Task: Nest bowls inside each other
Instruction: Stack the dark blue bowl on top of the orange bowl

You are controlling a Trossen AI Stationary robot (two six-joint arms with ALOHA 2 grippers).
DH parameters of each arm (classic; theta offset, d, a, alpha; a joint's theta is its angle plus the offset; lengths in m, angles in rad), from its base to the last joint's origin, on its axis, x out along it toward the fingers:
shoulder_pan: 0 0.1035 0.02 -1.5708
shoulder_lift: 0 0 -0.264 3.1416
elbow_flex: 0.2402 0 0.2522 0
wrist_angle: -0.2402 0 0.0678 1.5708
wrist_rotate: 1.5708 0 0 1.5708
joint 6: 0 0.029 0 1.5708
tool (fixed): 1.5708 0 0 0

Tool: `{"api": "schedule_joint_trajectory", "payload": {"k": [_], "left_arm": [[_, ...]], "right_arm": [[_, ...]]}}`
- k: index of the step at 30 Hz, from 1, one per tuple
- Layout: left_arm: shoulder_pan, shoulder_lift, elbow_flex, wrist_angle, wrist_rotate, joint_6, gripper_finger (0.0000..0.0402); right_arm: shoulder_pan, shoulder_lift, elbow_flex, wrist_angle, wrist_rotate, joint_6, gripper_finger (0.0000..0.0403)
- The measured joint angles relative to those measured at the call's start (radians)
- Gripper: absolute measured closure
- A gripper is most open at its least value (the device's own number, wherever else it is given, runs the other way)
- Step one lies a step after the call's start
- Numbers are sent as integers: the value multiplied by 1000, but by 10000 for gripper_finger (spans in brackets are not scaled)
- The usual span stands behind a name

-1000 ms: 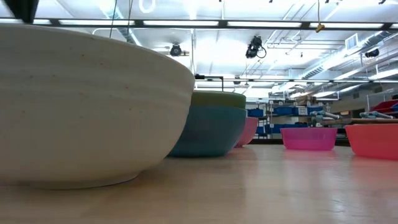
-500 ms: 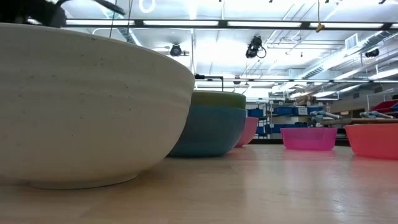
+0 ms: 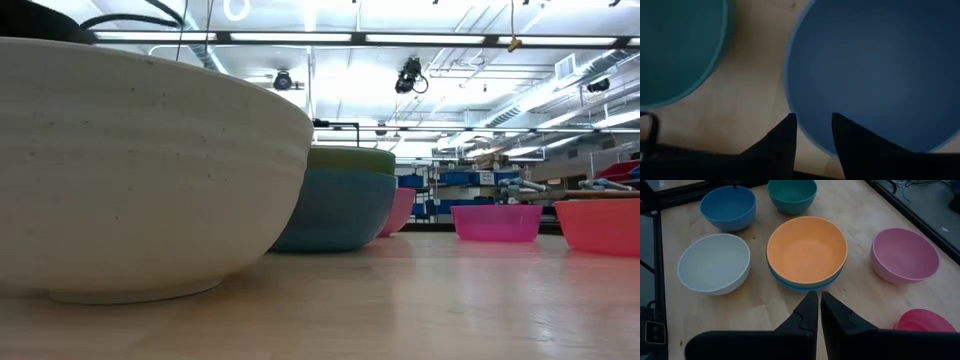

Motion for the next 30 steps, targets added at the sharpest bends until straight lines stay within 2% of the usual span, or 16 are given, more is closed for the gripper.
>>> {"api": "schedule_joint_trajectory", "payload": {"k": [17,30], "left_arm": [[0,-37,-130,146,-6,-38,270],[0,-36,-135,159,-2,-46,270]], "right_arm": [[0,0,0,3,0,0,390],[-1,0,0,4,0,0,390]]}}
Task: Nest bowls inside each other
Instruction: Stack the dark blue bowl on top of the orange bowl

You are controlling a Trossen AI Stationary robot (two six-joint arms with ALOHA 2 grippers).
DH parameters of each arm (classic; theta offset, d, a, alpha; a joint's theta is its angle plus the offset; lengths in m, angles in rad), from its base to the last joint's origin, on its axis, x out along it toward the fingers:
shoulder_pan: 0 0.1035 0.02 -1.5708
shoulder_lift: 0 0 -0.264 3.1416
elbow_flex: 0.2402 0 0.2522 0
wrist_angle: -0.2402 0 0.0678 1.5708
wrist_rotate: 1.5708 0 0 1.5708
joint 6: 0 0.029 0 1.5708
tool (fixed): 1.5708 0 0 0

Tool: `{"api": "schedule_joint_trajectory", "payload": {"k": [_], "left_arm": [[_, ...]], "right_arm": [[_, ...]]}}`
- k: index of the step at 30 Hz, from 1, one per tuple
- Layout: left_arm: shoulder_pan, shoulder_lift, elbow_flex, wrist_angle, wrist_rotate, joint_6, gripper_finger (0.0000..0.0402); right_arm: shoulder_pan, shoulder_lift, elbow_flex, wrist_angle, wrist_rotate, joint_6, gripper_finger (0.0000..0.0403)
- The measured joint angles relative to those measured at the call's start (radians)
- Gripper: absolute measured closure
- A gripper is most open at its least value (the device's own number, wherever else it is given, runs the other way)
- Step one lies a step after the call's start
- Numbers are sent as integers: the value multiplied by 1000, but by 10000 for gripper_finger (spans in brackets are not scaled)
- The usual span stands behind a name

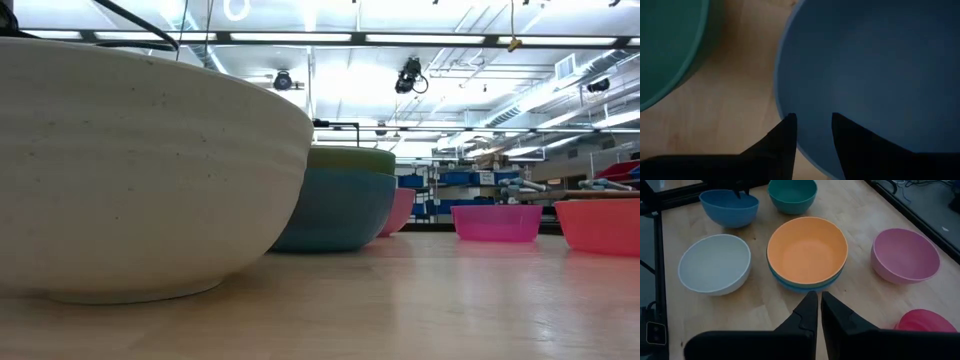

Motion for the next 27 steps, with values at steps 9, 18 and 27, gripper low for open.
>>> {"api": "schedule_joint_trajectory", "payload": {"k": [9,18,27], "left_arm": [[0,0,0,5,9,-7,270],[0,1,0,13,18,-22,270],[0,1,0,17,57,-38,270]], "right_arm": [[0,0,0,1,0,0,390],[0,0,0,1,0,0,390],[0,0,0,1,0,0,390]]}}
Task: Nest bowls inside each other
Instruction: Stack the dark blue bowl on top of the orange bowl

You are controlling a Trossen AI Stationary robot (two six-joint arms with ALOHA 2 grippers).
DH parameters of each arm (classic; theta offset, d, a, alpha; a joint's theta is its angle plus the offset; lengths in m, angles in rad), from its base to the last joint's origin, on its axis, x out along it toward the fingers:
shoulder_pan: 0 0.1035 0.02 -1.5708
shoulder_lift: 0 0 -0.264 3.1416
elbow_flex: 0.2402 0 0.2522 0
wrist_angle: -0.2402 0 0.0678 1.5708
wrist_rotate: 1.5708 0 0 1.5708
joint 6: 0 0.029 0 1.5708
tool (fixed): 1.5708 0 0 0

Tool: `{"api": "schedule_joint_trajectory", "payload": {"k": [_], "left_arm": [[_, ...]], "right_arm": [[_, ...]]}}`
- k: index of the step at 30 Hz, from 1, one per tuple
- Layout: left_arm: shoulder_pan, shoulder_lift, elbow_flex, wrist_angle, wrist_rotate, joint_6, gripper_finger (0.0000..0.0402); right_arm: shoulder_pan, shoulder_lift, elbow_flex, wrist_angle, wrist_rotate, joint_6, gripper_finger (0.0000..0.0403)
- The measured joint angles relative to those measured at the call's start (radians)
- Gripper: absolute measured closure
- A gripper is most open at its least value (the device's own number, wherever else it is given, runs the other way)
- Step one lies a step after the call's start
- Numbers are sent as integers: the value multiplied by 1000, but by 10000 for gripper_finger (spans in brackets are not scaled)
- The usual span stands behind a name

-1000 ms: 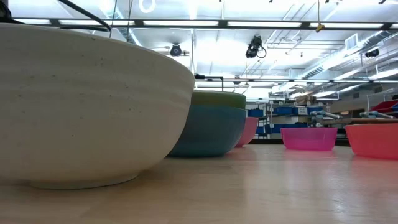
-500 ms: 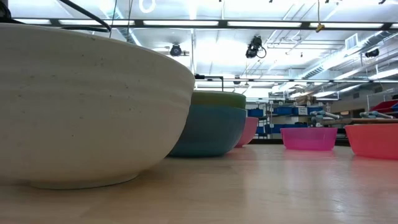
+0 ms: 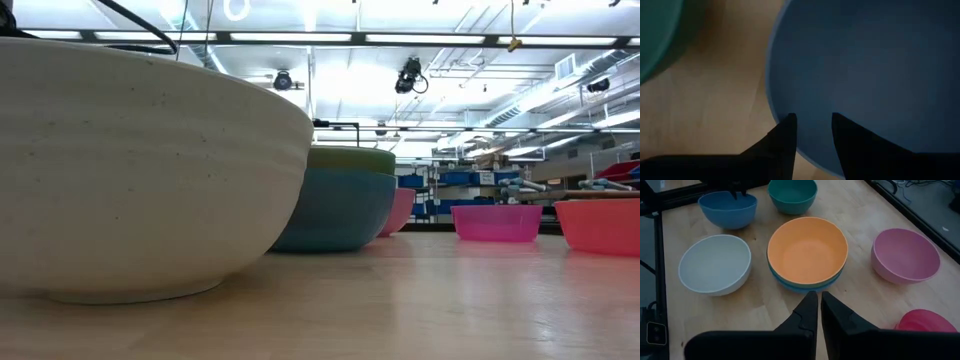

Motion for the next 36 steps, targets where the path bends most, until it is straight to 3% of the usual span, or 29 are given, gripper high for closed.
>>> {"api": "schedule_joint_trajectory", "payload": {"k": [15,22,28,36], "left_arm": [[0,0,45,56,36,-29,270],[0,0,95,-4,-16,-33,270],[0,0,103,-158,-105,-36,270],[2,0,103,-160,-131,-62,269]], "right_arm": [[-1,0,0,0,1,-1,390],[-1,0,0,0,1,-2,390],[-2,0,0,0,1,-2,387],[-2,0,0,0,2,-3,387]]}}
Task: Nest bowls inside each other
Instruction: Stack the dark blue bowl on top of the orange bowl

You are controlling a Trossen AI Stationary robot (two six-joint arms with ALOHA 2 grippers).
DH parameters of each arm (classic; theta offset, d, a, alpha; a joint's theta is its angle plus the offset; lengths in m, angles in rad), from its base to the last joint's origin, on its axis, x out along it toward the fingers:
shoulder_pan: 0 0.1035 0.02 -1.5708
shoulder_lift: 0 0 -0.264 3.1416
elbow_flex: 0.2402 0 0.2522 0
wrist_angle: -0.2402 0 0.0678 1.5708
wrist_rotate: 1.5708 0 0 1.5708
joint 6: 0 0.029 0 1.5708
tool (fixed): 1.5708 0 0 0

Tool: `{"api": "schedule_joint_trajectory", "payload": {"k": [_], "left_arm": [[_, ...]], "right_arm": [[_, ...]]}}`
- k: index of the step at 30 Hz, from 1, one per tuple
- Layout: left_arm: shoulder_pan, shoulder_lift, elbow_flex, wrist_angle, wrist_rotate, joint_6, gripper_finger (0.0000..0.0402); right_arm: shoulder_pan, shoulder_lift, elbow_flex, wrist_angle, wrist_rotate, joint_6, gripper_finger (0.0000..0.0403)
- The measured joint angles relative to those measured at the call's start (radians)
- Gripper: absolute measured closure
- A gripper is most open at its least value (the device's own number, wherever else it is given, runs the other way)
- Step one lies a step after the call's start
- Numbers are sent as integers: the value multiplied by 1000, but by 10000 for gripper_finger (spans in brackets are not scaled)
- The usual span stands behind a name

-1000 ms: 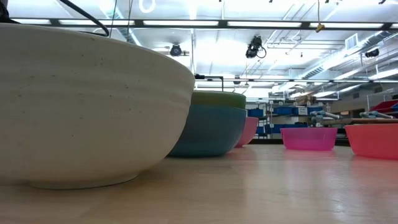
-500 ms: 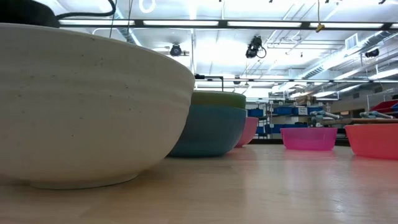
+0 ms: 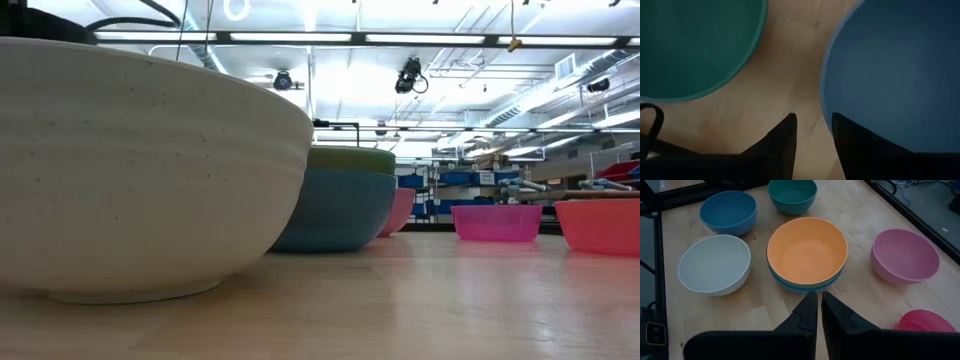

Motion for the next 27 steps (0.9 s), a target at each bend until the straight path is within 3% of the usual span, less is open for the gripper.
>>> {"api": "schedule_joint_trajectory", "payload": {"k": [5,27], "left_arm": [[2,0,0,19,61,-23,268],[2,-1,-46,62,62,-28,267]], "right_arm": [[0,0,0,0,0,-7,386],[0,0,0,0,-1,-8,369]]}}
